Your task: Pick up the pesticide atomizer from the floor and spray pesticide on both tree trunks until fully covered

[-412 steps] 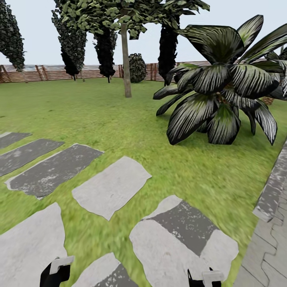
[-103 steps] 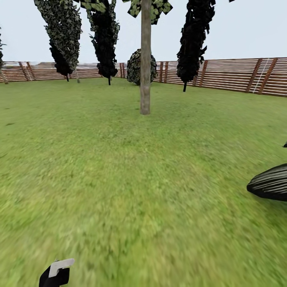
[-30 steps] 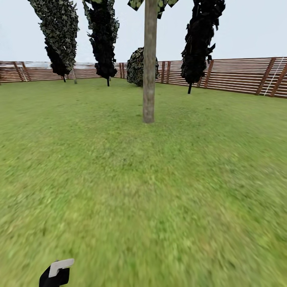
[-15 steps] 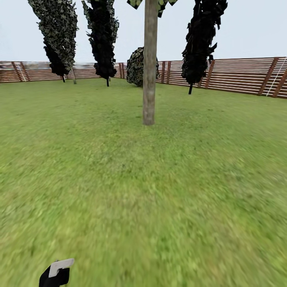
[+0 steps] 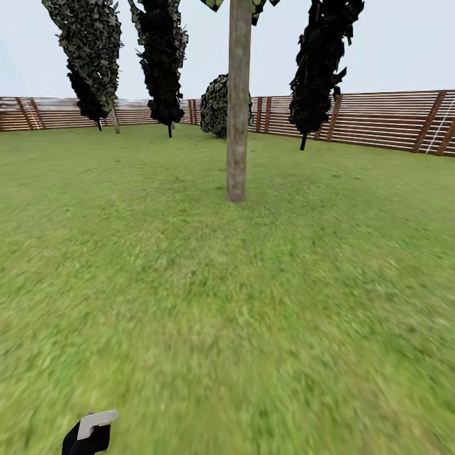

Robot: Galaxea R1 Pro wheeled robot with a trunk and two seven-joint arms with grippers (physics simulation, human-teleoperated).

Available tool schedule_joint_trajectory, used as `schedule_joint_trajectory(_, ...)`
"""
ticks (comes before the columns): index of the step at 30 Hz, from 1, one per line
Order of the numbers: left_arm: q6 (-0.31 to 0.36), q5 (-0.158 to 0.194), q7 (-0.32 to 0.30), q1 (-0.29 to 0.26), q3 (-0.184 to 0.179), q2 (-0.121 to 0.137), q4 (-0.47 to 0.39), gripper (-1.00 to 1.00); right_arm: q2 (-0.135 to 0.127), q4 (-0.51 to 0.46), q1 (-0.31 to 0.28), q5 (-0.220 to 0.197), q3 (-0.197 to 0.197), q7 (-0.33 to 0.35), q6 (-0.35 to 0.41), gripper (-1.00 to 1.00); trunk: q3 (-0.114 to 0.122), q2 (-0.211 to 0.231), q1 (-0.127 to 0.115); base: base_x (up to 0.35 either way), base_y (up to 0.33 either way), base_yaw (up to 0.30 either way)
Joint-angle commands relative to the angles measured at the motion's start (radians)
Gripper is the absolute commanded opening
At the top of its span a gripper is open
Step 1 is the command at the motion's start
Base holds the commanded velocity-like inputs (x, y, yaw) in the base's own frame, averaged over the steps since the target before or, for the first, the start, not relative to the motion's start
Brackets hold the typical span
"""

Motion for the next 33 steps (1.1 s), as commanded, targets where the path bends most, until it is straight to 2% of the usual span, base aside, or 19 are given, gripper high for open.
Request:
schedule_joint_trajectory(1,-0.003,0.006,0.0,-0.001,-0.001,0.0,0.001,-1.0,0.0,0.001,-0.001,0.011,-0.006,-0.007,-0.002,1.0,-0.001,0.0,0.0,0.336,0.0,0.0)
schedule_joint_trajectory(33,-0.003,0.006,0.0,-0.001,-0.001,0.0,0.001,-1.0,0.0,0.001,-0.001,0.011,-0.006,-0.007,-0.002,1.0,-0.001,0.0,0.0,0.336,0.0,0.0)
